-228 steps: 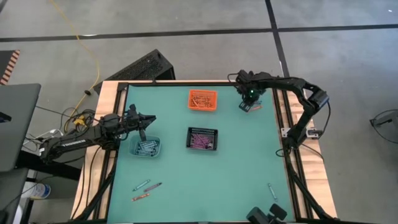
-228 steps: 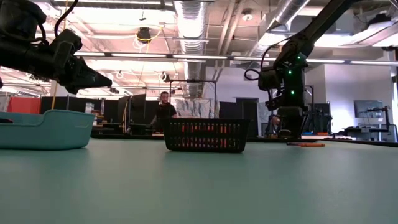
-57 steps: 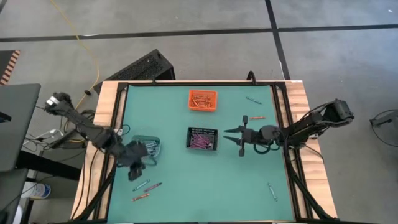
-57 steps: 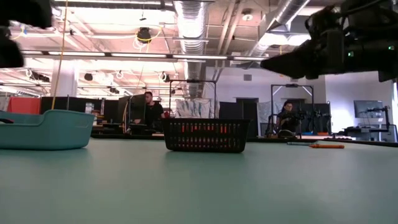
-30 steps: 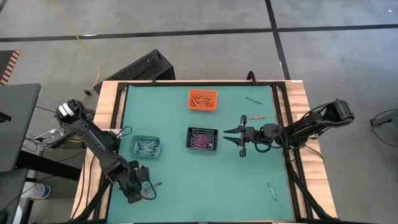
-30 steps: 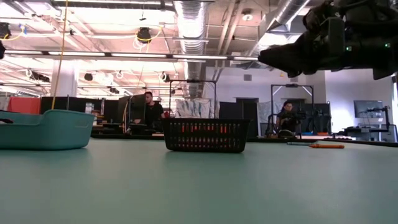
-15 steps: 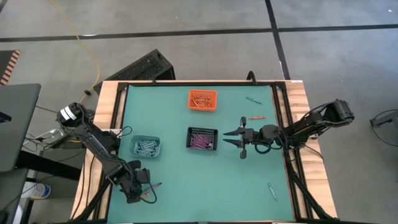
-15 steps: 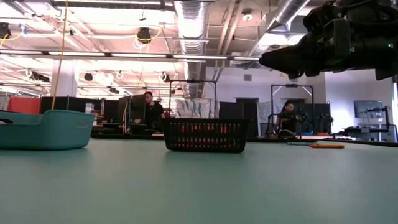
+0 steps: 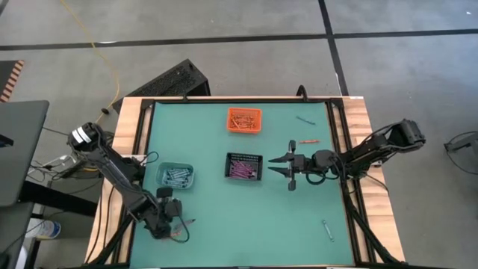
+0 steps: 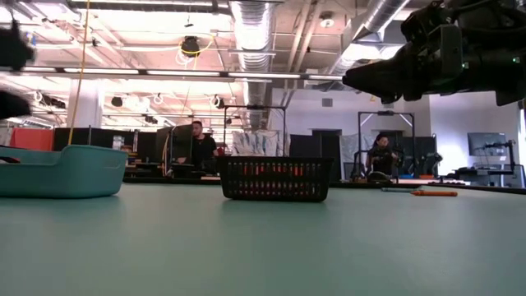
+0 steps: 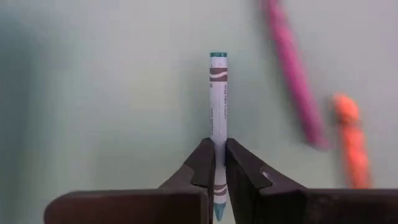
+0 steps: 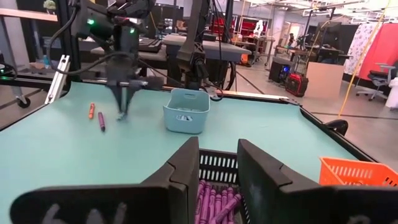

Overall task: Sort crayons
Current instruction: Put the blue crayon into the light blue bin

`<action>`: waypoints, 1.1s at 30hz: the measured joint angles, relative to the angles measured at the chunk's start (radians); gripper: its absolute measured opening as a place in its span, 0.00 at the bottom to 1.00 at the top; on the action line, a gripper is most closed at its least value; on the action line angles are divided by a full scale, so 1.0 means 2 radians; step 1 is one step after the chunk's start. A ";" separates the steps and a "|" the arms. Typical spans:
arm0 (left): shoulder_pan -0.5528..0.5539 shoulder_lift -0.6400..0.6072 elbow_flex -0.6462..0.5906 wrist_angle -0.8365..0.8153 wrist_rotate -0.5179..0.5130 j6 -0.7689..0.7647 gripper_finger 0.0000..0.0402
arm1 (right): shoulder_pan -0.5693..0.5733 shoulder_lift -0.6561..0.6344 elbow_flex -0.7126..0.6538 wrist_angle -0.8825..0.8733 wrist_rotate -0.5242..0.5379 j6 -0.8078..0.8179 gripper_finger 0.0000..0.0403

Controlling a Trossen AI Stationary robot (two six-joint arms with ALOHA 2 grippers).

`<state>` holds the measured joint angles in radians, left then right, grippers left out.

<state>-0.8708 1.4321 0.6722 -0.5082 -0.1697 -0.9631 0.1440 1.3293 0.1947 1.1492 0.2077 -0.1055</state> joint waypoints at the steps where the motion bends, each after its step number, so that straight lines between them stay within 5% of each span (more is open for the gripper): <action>1: 0.004 -0.008 0.002 -0.009 -0.014 0.012 0.03 | 0.000 0.000 0.000 0.000 0.000 0.000 0.28; 16: 0.109 -0.125 0.054 -0.189 -0.083 0.171 0.03 | 0.004 0.000 0.000 0.002 0.000 0.002 0.28; 33: 0.244 -0.130 0.054 -0.261 -0.061 0.284 0.03 | 0.004 0.000 0.000 0.001 0.000 -0.004 0.28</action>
<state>-0.3829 1.1717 0.7803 -1.0293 -0.2921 -0.3956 0.1513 1.3293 0.1951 1.1519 0.2073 -0.1135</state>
